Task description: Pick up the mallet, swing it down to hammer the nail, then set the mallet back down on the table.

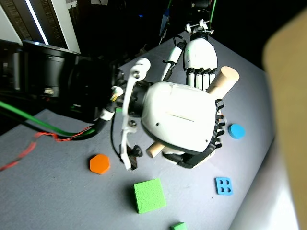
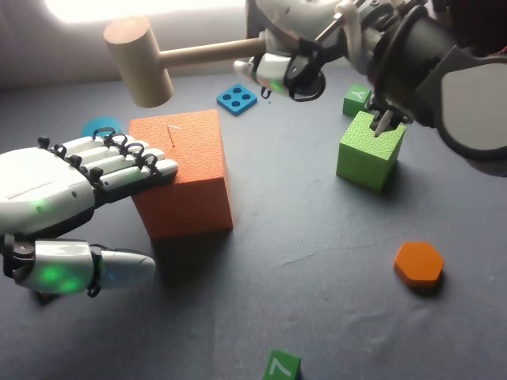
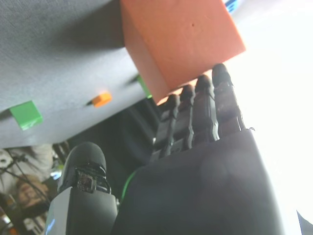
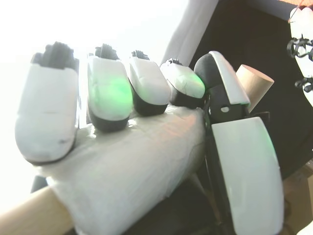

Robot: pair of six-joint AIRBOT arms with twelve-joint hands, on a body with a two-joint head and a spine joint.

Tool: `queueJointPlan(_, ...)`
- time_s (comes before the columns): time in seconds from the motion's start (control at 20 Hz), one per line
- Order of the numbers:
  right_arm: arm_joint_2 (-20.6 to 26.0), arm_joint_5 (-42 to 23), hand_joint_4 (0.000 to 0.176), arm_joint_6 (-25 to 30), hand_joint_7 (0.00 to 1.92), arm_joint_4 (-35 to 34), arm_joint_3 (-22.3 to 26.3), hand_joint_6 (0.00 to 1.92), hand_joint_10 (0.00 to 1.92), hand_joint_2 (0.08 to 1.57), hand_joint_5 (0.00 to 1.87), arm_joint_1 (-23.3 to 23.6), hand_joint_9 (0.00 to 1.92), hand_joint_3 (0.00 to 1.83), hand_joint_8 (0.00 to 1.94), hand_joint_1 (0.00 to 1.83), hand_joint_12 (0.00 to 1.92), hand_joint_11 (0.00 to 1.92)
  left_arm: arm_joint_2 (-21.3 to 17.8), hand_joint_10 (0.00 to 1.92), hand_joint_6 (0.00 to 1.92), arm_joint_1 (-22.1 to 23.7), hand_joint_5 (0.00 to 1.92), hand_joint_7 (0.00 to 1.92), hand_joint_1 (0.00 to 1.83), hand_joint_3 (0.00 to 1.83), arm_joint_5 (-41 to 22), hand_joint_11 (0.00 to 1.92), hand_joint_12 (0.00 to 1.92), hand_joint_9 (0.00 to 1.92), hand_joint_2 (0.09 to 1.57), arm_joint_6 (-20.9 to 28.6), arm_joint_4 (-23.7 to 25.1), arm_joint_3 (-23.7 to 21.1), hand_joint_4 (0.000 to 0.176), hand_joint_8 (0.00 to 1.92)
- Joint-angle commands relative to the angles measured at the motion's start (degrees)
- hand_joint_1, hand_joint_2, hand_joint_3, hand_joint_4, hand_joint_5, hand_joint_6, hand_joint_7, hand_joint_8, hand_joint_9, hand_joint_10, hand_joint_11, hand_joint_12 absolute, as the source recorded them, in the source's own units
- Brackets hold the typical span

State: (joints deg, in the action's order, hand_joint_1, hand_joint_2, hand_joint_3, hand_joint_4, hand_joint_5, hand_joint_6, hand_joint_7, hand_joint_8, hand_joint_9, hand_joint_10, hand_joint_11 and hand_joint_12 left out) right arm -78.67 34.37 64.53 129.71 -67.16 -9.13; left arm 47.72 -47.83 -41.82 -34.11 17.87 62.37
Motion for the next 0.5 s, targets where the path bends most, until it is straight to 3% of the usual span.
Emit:
queueJointPlan(0.0,-0.34,6.28,0.176,0.19,1.58,3.7,-0.88,1.92,1.92,1.55,1.33,0.63,1.67,0.0,1.94,0.63,1.92,1.81,0.61,0.0,0.0,0.27,0.08,0.12,0.0,0.0,-2.06,0.0,0.28,0.12,1.19,0.73,1.33,-0.31,0.0,0.0)
queueJointPlan(0.1,-1.67,6.48,0.176,0.22,1.57,3.7,-2.66,1.92,1.92,1.53,1.34,0.67,1.66,0.0,1.94,0.67,1.92,1.81,0.83,0.0,0.0,0.45,0.06,0.09,0.0,0.0,-1.86,0.0,0.22,0.1,1.2,0.73,1.33,-0.25,0.0,0.0)
queueJointPlan(0.3,-3.31,5.85,0.176,0.25,1.57,3.74,-5.16,1.92,1.92,1.55,1.34,0.89,1.66,0.0,1.94,0.64,1.92,1.81,1.31,0.0,0.0,0.62,0.08,0.13,0.0,0.0,-1.78,0.0,0.31,0.14,1.2,0.73,1.33,-0.07,0.0,0.0)
queueJointPlan(0.45,-3.63,5.83,0.176,0.75,1.59,4.92,-5.49,1.92,1.92,1.54,1.34,0.8,1.67,0.0,1.94,0.66,1.92,1.83,1.34,0.0,0.0,0.71,0.06,0.1,0.0,0.0,-1.78,0.0,0.23,0.1,1.2,0.73,1.33,-0.05,0.0,0.0)
